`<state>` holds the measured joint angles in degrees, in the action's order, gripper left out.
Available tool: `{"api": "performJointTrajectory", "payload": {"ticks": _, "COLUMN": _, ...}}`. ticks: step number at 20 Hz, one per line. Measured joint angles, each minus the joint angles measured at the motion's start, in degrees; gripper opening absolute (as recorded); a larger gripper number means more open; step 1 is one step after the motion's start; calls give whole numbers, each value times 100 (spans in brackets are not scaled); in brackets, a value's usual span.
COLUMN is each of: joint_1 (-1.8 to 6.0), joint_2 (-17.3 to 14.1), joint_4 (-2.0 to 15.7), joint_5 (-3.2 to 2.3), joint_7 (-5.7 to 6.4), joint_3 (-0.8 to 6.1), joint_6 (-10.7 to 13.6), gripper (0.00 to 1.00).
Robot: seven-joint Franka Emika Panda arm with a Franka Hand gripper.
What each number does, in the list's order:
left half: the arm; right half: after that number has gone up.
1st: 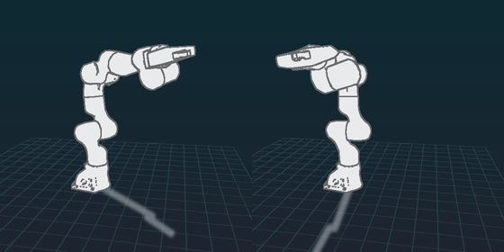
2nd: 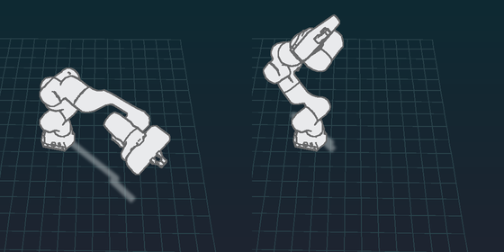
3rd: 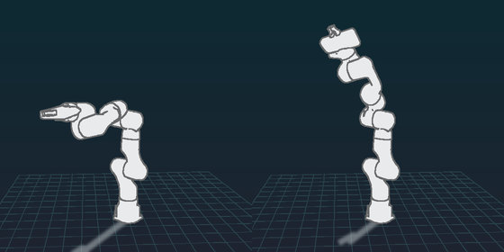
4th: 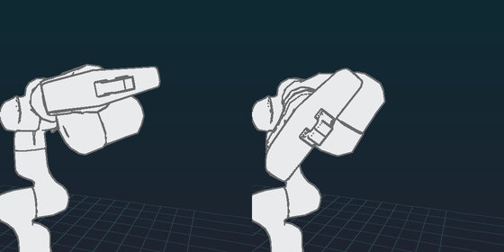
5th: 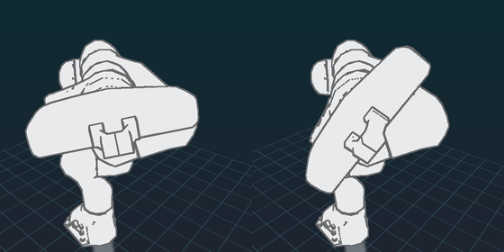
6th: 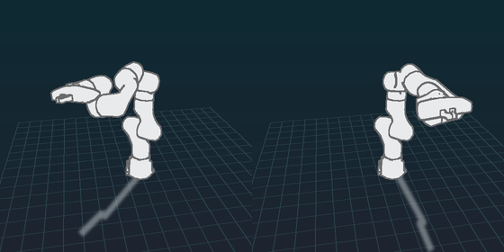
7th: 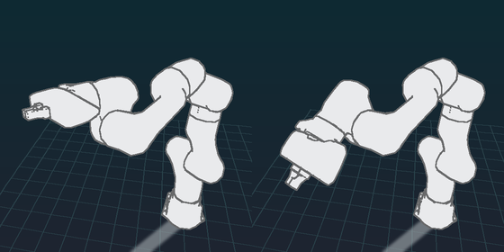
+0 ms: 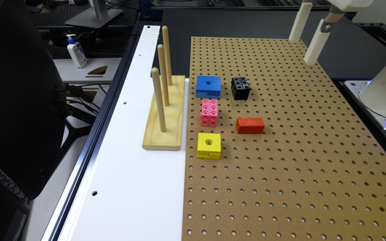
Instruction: Pick up pink block.
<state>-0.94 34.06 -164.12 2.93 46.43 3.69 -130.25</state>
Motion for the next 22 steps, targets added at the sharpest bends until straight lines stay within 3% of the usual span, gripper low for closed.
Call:
{"api": "performJointTrajectory", "payload": {"ticks": 10, "joint_1": 14, "joint_2": 8, "joint_4": 29, "joint_5": 0, "joint_7": 0, "joint_3": 0, "joint_6": -21, "gripper": 100}}
{"api": "performJointTrajectory", "payload": {"ticks": 19, "joint_1": 13, "joint_2": -12, "joint_4": 51, "joint_5": 0, "joint_7": 0, "joint_3": 0, "joint_6": -187, "gripper": 100}}
{"api": "performJointTrajectory", "payload": {"ticks": 22, "joint_1": 9, "joint_2": -129, "joint_4": 136, "joint_5": 0, "joint_7": 0, "joint_3": 0, "joint_6": -299, "gripper": 100}}
